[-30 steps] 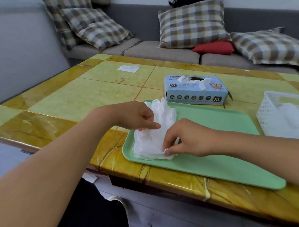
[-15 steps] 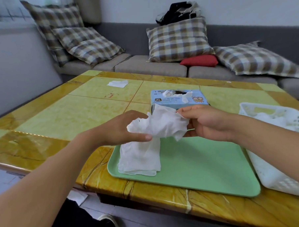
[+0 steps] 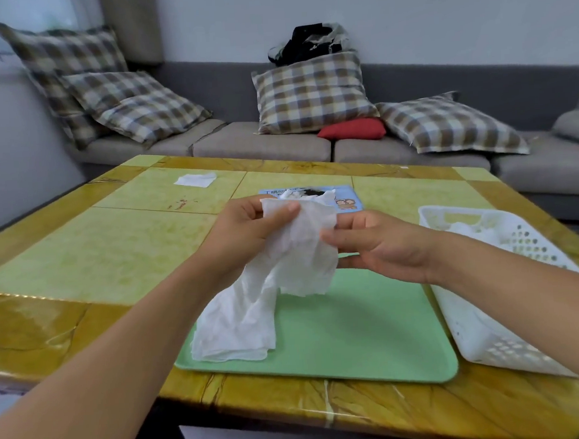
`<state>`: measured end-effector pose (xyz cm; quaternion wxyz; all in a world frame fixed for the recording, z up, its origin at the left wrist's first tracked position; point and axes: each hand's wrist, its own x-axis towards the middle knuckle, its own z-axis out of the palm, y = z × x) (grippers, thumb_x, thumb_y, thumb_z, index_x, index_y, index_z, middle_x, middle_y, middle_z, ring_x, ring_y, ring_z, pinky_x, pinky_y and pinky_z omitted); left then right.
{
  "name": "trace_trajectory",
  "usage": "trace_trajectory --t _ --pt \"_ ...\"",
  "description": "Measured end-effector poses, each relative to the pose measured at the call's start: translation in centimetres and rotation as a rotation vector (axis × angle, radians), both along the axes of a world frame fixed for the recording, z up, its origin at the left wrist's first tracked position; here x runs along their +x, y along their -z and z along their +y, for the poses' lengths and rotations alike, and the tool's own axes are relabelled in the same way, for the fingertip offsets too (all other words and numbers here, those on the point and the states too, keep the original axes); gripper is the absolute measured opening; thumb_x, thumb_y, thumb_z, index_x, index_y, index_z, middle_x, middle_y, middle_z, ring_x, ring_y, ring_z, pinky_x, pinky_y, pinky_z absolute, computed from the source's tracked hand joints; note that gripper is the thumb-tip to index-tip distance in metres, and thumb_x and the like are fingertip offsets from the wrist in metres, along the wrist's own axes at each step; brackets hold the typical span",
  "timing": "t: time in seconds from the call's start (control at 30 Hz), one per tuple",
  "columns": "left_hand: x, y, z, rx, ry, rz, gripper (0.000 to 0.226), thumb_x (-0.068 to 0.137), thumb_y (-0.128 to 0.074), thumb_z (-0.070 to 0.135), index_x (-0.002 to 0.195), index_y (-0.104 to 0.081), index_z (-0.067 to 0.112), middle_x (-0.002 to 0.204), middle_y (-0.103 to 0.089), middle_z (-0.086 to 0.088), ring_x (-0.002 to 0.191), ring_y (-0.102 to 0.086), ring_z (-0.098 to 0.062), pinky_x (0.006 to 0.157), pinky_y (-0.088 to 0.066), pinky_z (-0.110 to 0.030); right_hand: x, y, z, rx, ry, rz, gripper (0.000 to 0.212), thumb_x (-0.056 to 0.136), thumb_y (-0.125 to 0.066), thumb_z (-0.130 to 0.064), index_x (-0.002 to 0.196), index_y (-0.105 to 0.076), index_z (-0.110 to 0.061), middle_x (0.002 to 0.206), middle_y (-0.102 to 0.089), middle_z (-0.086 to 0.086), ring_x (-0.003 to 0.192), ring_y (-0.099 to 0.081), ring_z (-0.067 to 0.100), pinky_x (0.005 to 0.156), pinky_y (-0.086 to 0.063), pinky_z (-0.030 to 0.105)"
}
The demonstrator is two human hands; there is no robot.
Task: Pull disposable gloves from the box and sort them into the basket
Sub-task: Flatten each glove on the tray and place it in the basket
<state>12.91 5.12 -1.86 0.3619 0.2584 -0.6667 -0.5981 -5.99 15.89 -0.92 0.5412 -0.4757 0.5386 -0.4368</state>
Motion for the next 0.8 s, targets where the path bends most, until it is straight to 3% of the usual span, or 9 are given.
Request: trace_trajectory --t 0.13,0.23,0.33,0.4,0.47,0.5,0.63,0.73,0.8 --pt "-1.1 -0.6 1.0 0.090 0.131 -0.028 0.057 0.081 -0.067 0.051 0.105 -0.073 0.000 0.101 -0.071 -0.019 0.087 -0.064 -0.029 0.074 -0.051 -0.038 -0.8 -0.7 1.2 -0.019 -0.011 -0.062 0.025 0.080 -0.068 -0.025 0.101 -0.073 -0.011 0.095 -0.073 0.008 0.077 -0.069 0.019 0.070 -0.061 0.032" --pt "-1.6 -0.3 1.1 0.191 0.291 -0.217 0.056 0.073 -0.074 0.065 0.100 -0.075 0.016 0.094 -0.076 -0.007 0.078 -0.071 -0.021 0.068 -0.059 -0.032 -1.8 -0.9 1.6 -0.022 0.075 -0.089 0.032 0.085 -0.066 -0.023 0.114 -0.071 -0.008 0.104 -0.072 0.011 0.085 -0.068 0.023 0.075 -0.060 0.034" --pt "-2.4 0.7 1.5 0.241 0.352 -0.334 0.018 0.081 -0.078 0.037 0.080 -0.077 0.019 0.093 -0.076 -0.005 0.076 -0.072 -0.016 0.067 -0.058 -0.026 -3.0 0.3 1.7 0.106 0.162 -0.020 0.030 0.096 -0.063 -0.024 0.120 -0.069 -0.007 0.107 -0.070 0.010 0.092 -0.065 0.024 0.085 -0.055 0.040" --pt "-3.3 1.2 1.1 0.243 0.286 -0.334 0.016 0.088 -0.075 0.019 0.072 -0.077 0.018 0.094 -0.077 -0.005 0.077 -0.072 -0.015 0.067 -0.059 -0.023 -3.7 0.9 1.7 0.175 0.186 -0.005 0.019 0.098 -0.062 -0.025 0.108 -0.071 -0.013 0.098 -0.071 0.006 0.084 -0.066 0.022 0.088 -0.054 0.042" --pt "-4.5 0.7 0.4 0.156 0.213 -0.239 0.005 0.089 -0.072 0.011 0.093 -0.075 0.011 0.100 -0.077 -0.007 0.086 -0.073 -0.018 0.074 -0.060 -0.026 -4.4 0.5 1.3 0.107 0.243 0.006 0.011 0.098 -0.063 -0.023 0.097 -0.072 -0.017 0.094 -0.070 0.004 0.083 -0.066 0.022 0.089 -0.051 0.042" --pt "-5.0 0.1 0.0 0.089 0.178 -0.156 0.013 0.089 -0.072 0.009 0.101 -0.073 0.007 0.103 -0.077 -0.008 0.090 -0.073 -0.019 0.076 -0.060 -0.028 -4.7 0.1 1.0 0.014 0.279 0.029 0.010 0.098 -0.063 -0.022 0.097 -0.073 -0.017 0.096 -0.072 0.004 0.086 -0.066 0.022 0.089 -0.052 0.041" --pt "-5.4 -2.9 -0.6 -0.187 0.098 0.119 0.018 0.078 -0.077 0.019 0.093 -0.073 0.009 0.095 -0.078 -0.007 0.085 -0.073 -0.019 0.078 -0.061 -0.031 -4.8 -2.9 0.7 -0.424 0.397 0.119 0.016 0.095 -0.065 -0.009 0.108 -0.074 -0.011 0.104 -0.077 0.002 0.092 -0.073 0.014 0.083 -0.059 0.027" --pt "-4.5 -2.5 -0.8 -0.465 0.081 -0.037 0.012 0.080 -0.081 0.008 0.084 -0.073 0.016 0.087 -0.077 0.003 0.080 -0.072 -0.014 0.072 -0.059 -0.029 -5.0 -2.4 1.0 -0.549 0.342 0.404 0.013 0.089 -0.073 -0.005 0.100 -0.077 -0.010 0.096 -0.079 0.003 0.083 -0.070 0.008 0.078 -0.055 0.019" --pt "-3.8 -0.4 -1.3 -0.597 0.119 -0.241 0.032 0.078 -0.071 -0.011 0.083 -0.076 0.020 0.087 -0.077 0.005 0.082 -0.073 -0.016 0.073 -0.059 -0.032 -5.3 -0.4 1.1 -0.448 0.169 0.649 0.009 0.086 -0.076 -0.004 0.095 -0.079 -0.006 0.091 -0.077 0.012 0.076 -0.063 0.006 0.073 -0.051 0.024"
